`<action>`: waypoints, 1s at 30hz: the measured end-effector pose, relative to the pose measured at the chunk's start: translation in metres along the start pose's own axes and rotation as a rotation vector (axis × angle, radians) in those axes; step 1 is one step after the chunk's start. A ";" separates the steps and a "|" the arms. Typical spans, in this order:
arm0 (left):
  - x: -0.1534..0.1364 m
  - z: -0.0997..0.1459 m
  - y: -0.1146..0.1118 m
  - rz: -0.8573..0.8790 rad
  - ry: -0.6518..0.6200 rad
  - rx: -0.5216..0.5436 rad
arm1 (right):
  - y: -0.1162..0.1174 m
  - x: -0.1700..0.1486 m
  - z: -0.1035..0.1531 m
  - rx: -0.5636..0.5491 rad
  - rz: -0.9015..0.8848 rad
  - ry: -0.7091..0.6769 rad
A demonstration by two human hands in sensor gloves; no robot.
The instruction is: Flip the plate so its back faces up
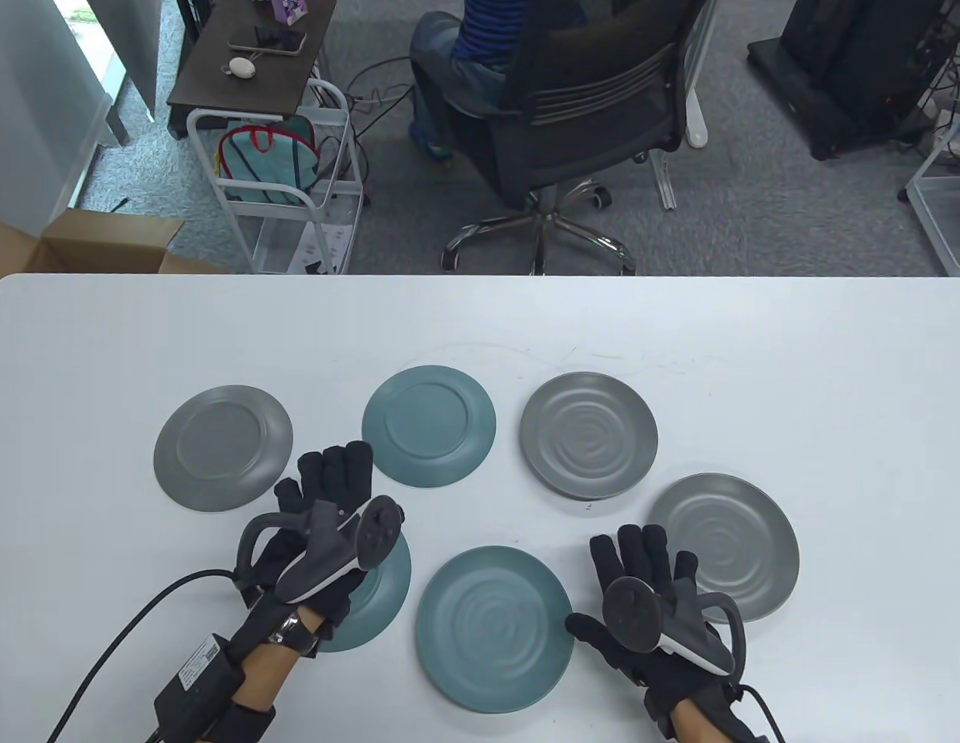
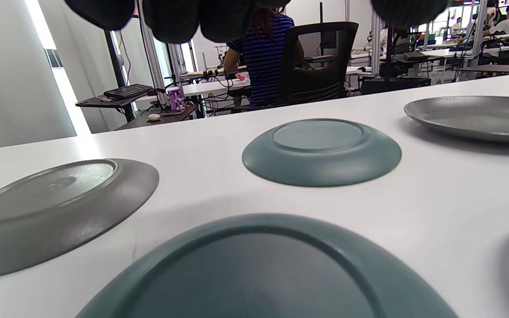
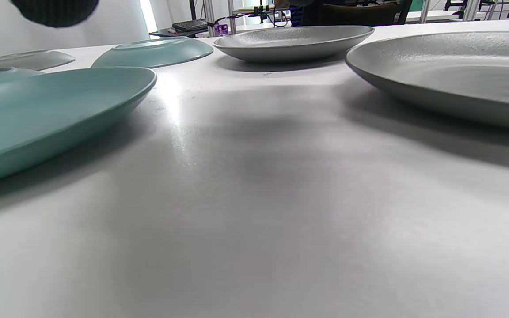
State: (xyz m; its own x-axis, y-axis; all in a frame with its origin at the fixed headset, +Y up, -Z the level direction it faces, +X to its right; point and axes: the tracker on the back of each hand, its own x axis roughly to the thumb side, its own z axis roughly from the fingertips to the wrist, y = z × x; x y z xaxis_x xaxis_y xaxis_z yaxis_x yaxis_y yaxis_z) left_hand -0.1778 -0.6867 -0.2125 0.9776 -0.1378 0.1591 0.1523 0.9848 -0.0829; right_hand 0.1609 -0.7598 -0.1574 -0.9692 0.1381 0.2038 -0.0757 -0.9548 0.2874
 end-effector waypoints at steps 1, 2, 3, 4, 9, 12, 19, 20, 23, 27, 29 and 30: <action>-0.001 0.004 -0.004 -0.005 -0.006 -0.005 | 0.000 0.000 0.000 0.000 0.001 0.001; -0.003 0.008 -0.007 -0.010 -0.011 -0.007 | 0.000 0.000 0.000 -0.001 0.003 0.002; -0.004 0.012 -0.011 -0.014 -0.014 -0.012 | 0.000 0.000 0.000 0.000 0.005 0.003; -0.006 0.017 -0.017 -0.014 -0.017 -0.019 | 0.000 0.000 0.000 -0.001 0.005 0.004; -0.013 0.036 -0.043 -0.020 -0.017 -0.065 | 0.000 -0.001 0.001 -0.001 0.008 0.007; -0.018 0.046 -0.058 -0.011 -0.025 -0.080 | 0.000 -0.001 0.001 -0.002 0.009 0.010; -0.030 0.057 -0.079 -0.005 -0.025 -0.101 | 0.000 -0.001 0.001 0.004 0.014 0.019; -0.033 0.057 -0.080 0.008 -0.032 -0.104 | 0.000 -0.001 0.001 0.006 0.018 0.023; -0.041 0.056 -0.082 0.016 -0.030 -0.106 | 0.001 0.000 0.000 0.009 0.030 0.031; -0.050 0.056 -0.085 0.018 -0.012 -0.120 | -0.002 0.000 0.000 0.003 0.056 0.035; -0.054 0.056 -0.083 0.028 -0.004 -0.124 | -0.006 0.000 0.002 -0.014 0.058 0.038; -0.055 0.056 -0.083 0.035 -0.002 -0.122 | -0.008 0.000 0.003 -0.022 0.059 0.038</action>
State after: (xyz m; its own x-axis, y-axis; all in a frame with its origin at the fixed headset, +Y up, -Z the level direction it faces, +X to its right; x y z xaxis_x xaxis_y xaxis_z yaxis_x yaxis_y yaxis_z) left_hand -0.2526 -0.7548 -0.1590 0.9824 -0.1031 0.1561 0.1347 0.9688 -0.2079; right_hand 0.1621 -0.7513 -0.1571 -0.9802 0.0714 0.1844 -0.0225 -0.9667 0.2550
